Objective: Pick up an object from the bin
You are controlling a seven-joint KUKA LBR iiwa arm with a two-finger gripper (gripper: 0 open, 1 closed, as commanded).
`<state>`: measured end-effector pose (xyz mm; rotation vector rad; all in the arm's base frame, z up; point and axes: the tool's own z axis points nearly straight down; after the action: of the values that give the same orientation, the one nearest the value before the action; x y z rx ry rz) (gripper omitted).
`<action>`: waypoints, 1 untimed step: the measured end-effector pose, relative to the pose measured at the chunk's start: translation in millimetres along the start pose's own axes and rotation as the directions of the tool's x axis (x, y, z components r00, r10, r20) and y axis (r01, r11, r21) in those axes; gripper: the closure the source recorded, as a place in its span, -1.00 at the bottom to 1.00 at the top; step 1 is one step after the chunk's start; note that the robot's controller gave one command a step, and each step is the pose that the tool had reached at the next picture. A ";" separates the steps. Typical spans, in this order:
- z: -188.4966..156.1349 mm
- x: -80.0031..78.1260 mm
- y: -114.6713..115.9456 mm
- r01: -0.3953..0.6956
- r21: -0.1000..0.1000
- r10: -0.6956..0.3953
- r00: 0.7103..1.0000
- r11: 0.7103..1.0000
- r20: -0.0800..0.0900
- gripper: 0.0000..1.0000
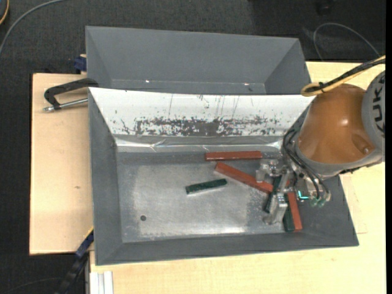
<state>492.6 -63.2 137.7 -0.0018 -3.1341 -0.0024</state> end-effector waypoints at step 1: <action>67.0 -71.3 37.8 0.218 0.003 -0.218 0.976 0.976 0.015 -1.00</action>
Offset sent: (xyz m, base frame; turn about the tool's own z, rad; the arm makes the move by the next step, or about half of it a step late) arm 0.0689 0.0359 -0.0677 -0.2186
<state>563.5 -25.4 70.3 0.3433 -3.1306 -0.0021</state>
